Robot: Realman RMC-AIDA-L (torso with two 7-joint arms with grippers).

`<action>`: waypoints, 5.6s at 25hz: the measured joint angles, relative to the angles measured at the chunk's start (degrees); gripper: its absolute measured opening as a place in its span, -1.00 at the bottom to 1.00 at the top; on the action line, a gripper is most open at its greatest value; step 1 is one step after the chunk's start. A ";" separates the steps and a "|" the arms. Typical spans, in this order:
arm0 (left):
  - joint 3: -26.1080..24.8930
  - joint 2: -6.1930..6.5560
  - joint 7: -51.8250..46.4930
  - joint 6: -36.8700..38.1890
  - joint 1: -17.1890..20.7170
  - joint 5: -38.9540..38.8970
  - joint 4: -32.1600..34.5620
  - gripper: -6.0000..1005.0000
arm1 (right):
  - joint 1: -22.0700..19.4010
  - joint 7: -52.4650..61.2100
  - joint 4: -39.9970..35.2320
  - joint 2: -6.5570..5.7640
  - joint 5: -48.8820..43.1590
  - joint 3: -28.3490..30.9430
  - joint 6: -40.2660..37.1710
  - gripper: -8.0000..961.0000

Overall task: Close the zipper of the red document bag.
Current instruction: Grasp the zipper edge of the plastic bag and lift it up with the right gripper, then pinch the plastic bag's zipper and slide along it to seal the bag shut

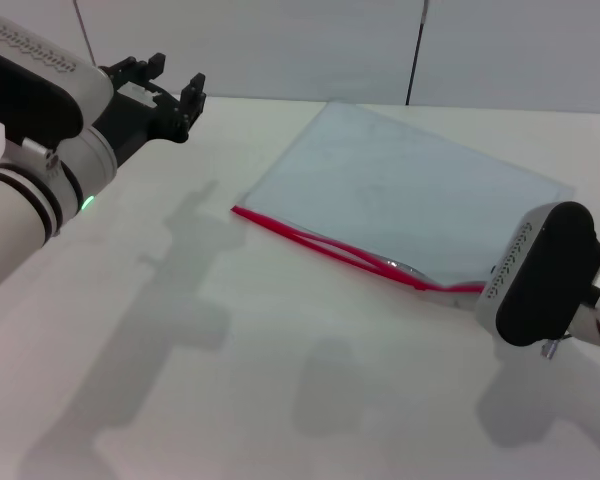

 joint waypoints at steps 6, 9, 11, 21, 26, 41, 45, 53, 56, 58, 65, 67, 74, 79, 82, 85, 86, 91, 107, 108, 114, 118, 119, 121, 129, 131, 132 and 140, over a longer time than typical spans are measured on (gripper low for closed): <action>0.35 0.17 -0.43 -0.17 0.03 -0.01 0.03 -0.01 | 0.29 1.28 -1.14 -0.02 0.00 0.70 -0.32 -0.59; 1.40 0.43 -0.50 -0.16 0.27 -0.03 0.59 -0.01 | -1.23 1.46 -4.57 -0.08 -0.04 1.17 -0.82 -0.62; 2.72 1.02 -0.56 0.00 0.40 -0.07 1.66 -0.01 | -2.52 1.29 -7.49 -0.11 -0.06 1.94 -1.81 -0.63; 12.62 5.78 -4.42 11.66 -1.73 -0.56 9.19 -0.01 | -5.95 0.52 -16.15 -0.21 -0.10 5.25 -4.84 -0.78; 16.70 6.67 -3.96 20.09 -4.37 -3.62 11.95 -0.01 | -5.83 0.49 -16.32 -0.15 -0.05 5.68 -5.28 -0.85; 18.76 14.52 -9.09 -6.92 -6.25 -10.96 7.97 -0.01 | -5.36 0.75 -16.30 -0.12 0.26 5.70 -4.79 -0.87; 19.90 14.84 -11.77 -6.83 -6.84 -3.29 7.63 -0.01 | -5.19 0.80 -16.40 -0.12 0.27 5.70 -4.77 -0.88; 20.44 15.23 -24.16 -9.17 -10.42 14.27 4.17 -0.01 | -4.60 0.54 -16.45 -0.20 2.38 5.70 -4.64 -0.88; 20.33 15.15 -29.08 -10.65 -11.20 22.99 3.86 -0.01 | -4.34 0.52 -16.45 -0.21 2.49 5.70 -4.32 -0.88; 19.94 14.78 -30.96 -11.66 -11.29 27.81 3.79 -0.01 | -4.14 0.52 -16.46 -0.21 2.49 5.70 -4.21 -0.88; 16.10 12.93 -32.08 -16.83 -11.42 36.90 1.88 -0.01 | -3.96 0.51 -16.95 -0.19 2.55 5.56 -4.19 -0.88; 15.40 12.84 -32.03 -17.87 -11.42 37.46 1.56 -0.01 | -3.96 0.51 -17.03 -0.17 2.58 5.50 -4.19 -0.88; 11.17 11.13 -30.82 -21.28 -11.91 43.20 -0.54 -0.01 | -3.95 -0.42 -17.09 -0.29 5.20 5.63 -4.20 -0.89; 6.86 8.66 -30.61 -26.14 -12.12 47.94 -1.22 -0.01 | -3.99 -1.03 -17.07 -0.30 5.38 5.37 -4.23 -0.89; 4.96 8.02 -30.59 -30.08 -12.32 48.56 -1.32 -0.01 | -4.00 -1.06 -17.15 -0.30 5.39 5.10 -4.29 -0.89; 4.58 7.62 -30.41 -31.47 -12.60 49.95 -1.33 -0.01 | -4.02 -1.12 -17.20 -0.30 5.42 5.01 -4.34 -0.89; 4.56 7.50 -30.39 -31.54 -12.64 50.51 -1.33 -0.01 | -4.03 -1.13 -17.20 -0.30 5.43 4.97 -4.37 -0.89; 4.55 7.21 -29.67 -31.76 -12.56 52.82 -1.39 -0.01 | -4.09 -1.15 -17.30 -0.30 5.45 4.47 -4.45 -0.89; 1.97 5.47 -22.26 -31.79 -11.02 52.30 -2.81 -0.02 | -4.52 -4.94 -17.86 -0.30 10.72 5.04 -4.20 -0.89; 1.80 5.33 -21.15 -31.80 -10.80 51.65 -2.86 -0.02 | -4.51 -4.94 -17.85 -0.30 10.70 5.02 -4.18 -0.89; 1.55 4.97 -16.63 -31.87 -10.54 48.59 -4.51 -0.02 | -4.51 -4.94 -17.99 -0.30 10.54 4.92 -4.14 -0.89; 1.56 4.80 -15.59 -31.92 -10.98 48.46 -5.76 -0.03 | -4.51 -4.94 -18.07 -0.30 10.45 4.79 -4.14 -0.89; 1.55 4.76 -15.18 -31.93 -11.05 48.38 -6.05 -0.03 | -4.51 -4.94 -18.16 -0.30 10.45 4.77 -4.14 -0.89; 1.49 4.62 -13.78 -31.95 -11.20 47.76 -6.79 -0.03 | -4.51 -4.94 -18.40 -0.30 10.44 4.73 -4.14 -0.89; 1.48 4.12 -8.98 -32.37 -12.76 44.47 -9.74 -0.06 | -4.58 -4.93 -18.68 -0.30 10.36 4.64 -4.34 -0.89; 1.49 4.03 -8.52 -32.36 -13.08 44.12 -10.12 -0.07 | -4.60 -4.93 -18.68 -0.30 10.35 4.59 -4.38 -0.89; 1.49 4.00 -8.41 -32.31 -13.23 44.04 -10.28 -0.08 | -4.60 -4.93 -18.68 -0.30 10.36 4.57 -4.38 -0.89; 0.43 3.76 -6.95 -32.48 -14.51 43.62 -12.82 -0.11 | -4.64 -4.96 -19.00 -0.30 10.41 4.26 -4.41 -0.89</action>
